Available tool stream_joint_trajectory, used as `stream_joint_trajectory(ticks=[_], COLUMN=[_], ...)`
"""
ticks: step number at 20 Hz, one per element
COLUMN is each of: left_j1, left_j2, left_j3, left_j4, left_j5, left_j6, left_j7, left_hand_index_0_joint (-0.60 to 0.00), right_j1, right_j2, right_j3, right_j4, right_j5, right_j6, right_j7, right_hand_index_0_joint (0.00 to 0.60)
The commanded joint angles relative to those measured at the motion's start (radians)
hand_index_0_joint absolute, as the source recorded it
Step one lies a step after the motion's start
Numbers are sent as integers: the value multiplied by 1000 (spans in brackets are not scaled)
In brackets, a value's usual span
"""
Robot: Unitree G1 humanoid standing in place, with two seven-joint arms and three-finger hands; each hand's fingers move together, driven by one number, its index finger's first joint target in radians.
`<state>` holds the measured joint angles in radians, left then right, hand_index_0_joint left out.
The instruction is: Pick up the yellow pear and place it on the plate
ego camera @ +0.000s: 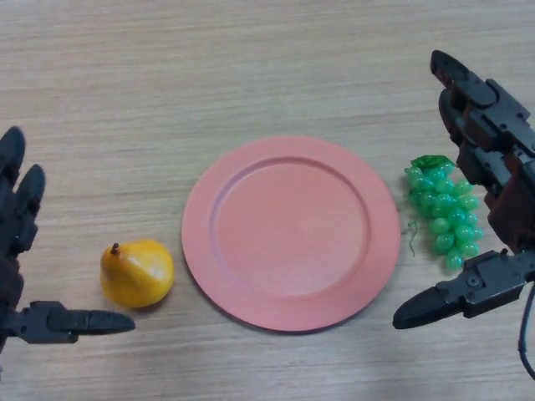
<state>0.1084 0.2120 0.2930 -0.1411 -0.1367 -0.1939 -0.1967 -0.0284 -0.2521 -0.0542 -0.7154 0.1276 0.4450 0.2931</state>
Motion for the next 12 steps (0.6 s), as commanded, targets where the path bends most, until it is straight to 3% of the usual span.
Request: stream_joint_trajectory(ticks=[1, 6, 12], left_j1=[-55, -163, -270], left_j2=[68, 110, 96], left_j3=[15, -72, -160], left_j4=[71, 317, 556], left_j5=[8, 65, 113], left_j6=[-224, -297, -366], left_j7=[48, 117, 141], left_hand_index_0_joint=[0, 0, 0], right_j1=[-17, -8, 46], right_j2=[-8, -10, -6], right_j3=[-33, -39, -76], right_j4=[-64, -75, -104], right_j5=[30, 21, 30], right_j6=[-136, -130, -140], right_j7=[0, -4, -1], right_hand_index_0_joint=[0, 0, 0])
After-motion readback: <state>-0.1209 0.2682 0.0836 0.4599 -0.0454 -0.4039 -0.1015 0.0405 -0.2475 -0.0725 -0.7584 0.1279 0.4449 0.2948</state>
